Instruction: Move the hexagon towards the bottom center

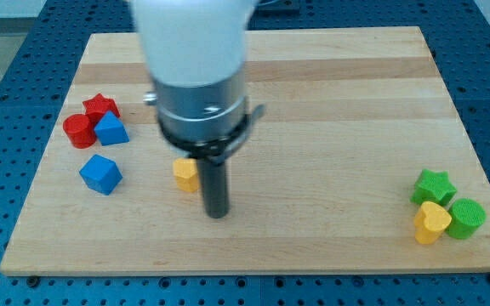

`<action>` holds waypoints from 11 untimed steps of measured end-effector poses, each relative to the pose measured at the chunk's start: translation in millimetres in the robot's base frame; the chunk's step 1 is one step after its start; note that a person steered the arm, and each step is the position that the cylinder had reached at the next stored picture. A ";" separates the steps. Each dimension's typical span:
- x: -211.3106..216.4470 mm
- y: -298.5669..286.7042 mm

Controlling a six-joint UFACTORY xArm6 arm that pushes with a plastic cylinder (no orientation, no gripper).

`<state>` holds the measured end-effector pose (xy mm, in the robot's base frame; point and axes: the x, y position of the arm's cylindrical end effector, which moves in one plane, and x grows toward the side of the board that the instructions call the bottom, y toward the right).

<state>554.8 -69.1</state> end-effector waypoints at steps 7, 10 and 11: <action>-60.1 -10.1; -11.3 25.5; -5.9 27.6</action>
